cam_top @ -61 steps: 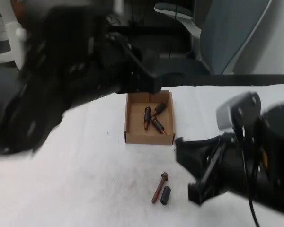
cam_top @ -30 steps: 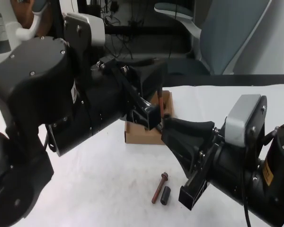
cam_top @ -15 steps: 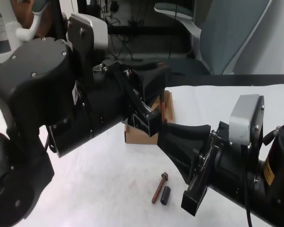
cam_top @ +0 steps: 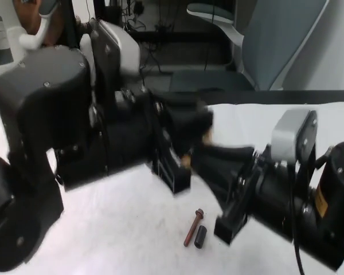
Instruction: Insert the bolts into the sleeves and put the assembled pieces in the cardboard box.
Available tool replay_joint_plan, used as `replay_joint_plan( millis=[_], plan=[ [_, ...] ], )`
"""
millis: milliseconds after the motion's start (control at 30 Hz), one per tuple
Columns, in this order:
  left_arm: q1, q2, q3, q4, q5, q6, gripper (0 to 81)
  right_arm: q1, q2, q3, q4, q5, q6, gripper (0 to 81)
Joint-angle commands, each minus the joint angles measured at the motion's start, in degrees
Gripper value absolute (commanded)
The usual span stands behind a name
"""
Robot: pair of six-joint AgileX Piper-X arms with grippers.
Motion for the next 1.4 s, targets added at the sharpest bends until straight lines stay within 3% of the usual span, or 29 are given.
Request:
replay_joint_plan(
  millis=[0, 33, 67, 200, 267, 400, 600, 733, 867, 1167, 1367],
  plan=[
    [-0.44, 0.04, 0.08, 1.46, 3.09, 0.27, 57.3, -0.34, -0.61, -1.30, -2.38, 2.05, 0.19, 0.6],
    [-0.44, 0.04, 0.08, 1.46, 2.70, 0.26, 66.1, -0.34, -0.61, -1.30, -2.50, 2.83, 0.19, 0.6],
    [-0.44, 0.04, 0.08, 1.46, 2.04, 0.26, 70.0, -0.34, -0.61, -1.30, -2.50, 4.31, 0.19, 0.6],
    [0.01, 0.04, 0.08, 1.46, 0.44, 0.26, 70.0, -0.92, -1.31, -1.30, -0.58, 19.99, 0.60, 0.6],
    [0.12, 0.04, 0.08, 1.46, 0.47, -0.63, 70.0, -2.26, -2.18, -1.30, 2.63, 24.00, 0.18, 0.6],
    [0.17, 0.04, 0.08, 1.94, 0.47, -0.61, 70.0, -5.13, -4.62, -1.30, 10.53, 24.23, -0.20, 0.6],
    [-0.13, 3.13, -0.79, 13.78, -1.95, -0.61, 55.0, -9.33, -7.79, -1.30, 16.02, 26.21, 0.19, 0.6],
    [-1.47, 9.86, -3.65, 17.93, -2.56, -0.47, 43.4, -9.59, -7.91, -1.66, 16.02, 26.20, 0.19, 0.6],
    [-2.99, 16.79, -9.40, 22.81, -2.53, -0.60, 38.2, -9.59, -7.91, -1.63, 16.02, 25.05, 0.19, 0.6],
    [-5.07, 29.28, -25.45, 48.50, -14.96, 3.54, 37.5, -9.59, -7.91, -1.63, 16.23, 24.89, 0.19, 0.6],
    [-6.88, 35.29, -30.94, 54.37, -16.38, 3.62, 36.4, -9.59, -7.91, -1.63, 18.27, 24.89, 0.19, 0.6]
  ],
)
